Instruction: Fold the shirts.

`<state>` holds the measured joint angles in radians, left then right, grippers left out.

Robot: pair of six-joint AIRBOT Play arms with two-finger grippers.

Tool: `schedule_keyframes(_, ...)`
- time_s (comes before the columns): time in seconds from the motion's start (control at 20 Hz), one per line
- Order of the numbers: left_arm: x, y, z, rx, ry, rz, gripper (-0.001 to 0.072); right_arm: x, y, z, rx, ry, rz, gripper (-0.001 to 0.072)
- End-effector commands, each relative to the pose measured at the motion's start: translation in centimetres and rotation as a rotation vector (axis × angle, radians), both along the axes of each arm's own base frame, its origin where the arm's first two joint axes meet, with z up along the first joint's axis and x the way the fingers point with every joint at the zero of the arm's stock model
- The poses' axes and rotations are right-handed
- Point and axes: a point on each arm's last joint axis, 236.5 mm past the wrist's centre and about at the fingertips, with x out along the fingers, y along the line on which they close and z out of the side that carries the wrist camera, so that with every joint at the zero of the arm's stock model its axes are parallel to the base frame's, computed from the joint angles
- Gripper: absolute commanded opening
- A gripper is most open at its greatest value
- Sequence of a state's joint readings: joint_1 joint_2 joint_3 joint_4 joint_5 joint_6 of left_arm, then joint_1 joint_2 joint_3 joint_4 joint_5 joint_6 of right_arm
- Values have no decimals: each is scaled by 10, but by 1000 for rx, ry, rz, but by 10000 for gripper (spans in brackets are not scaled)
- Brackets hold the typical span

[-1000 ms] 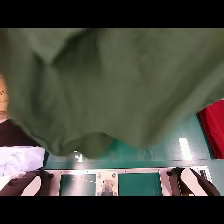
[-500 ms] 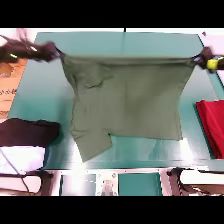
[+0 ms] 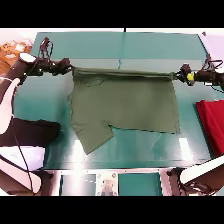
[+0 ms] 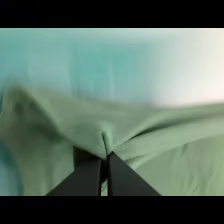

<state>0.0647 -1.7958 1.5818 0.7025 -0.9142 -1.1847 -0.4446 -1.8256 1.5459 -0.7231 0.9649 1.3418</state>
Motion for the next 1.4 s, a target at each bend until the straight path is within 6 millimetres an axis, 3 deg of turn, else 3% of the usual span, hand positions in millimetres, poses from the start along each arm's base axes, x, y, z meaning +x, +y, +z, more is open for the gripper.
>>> schedule_keyframes(0.0,-41,8,-31,68,178,-95,26,-43,-10,-21,-46,137,109,14)
schedule_keyframes(0.2,-74,18,-63,126,323,-118,26,-86,-4,-51,-59,285,190,13)
schedule_keyframes(0.35,-88,9,-78,120,367,-133,27,-93,-1,-59,-44,308,192,14)
schedule_keyframes(0.5,-90,0,-80,122,366,-147,27,-93,-1,-58,-41,309,192,20)
schedule_keyframes(0.6,-95,-1,-78,113,390,-155,66,-96,0,-54,-20,327,191,207)
schedule_keyframes(0.65,-102,-1,-74,101,426,-167,405,-101,-2,-48,-6,336,204,219)
schedule_keyframes(0.7,-110,1,-66,87,464,-180,563,-106,-4,-42,13,350,215,209)
schedule_keyframes(0.8,-126,10,-44,53,548,-211,534,-120,-11,-27,51,377,211,44)
schedule_keyframes(0.95,-144,25,-19,33,609,-226,533,-133,-13,0,46,362,199,14)
schedule_keyframes(1.0,-146,29,-13,56,599,-225,486,-138,-10,9,34,353,197,14)
schedule_keyframes(1.05,-149,33,-8,89,586,-234,254,-147,-7,15,23,357,192,14)
schedule_keyframes(1.1,-155,34,0,107,571,-241,186,-157,-1,20,18,365,184,14)
schedule_keyframes(1.15,-160,33,8,108,557,-238,182,-170,5,23,10,372,178,14)
schedule_keyframes(1.2,-168,32,15,113,539,-237,41,-186,10,23,-1,388,162,14)
schedule_keyframes(1.35,-211,32,20,148,496,-186,27,-238,32,18,-20,399,88,14)
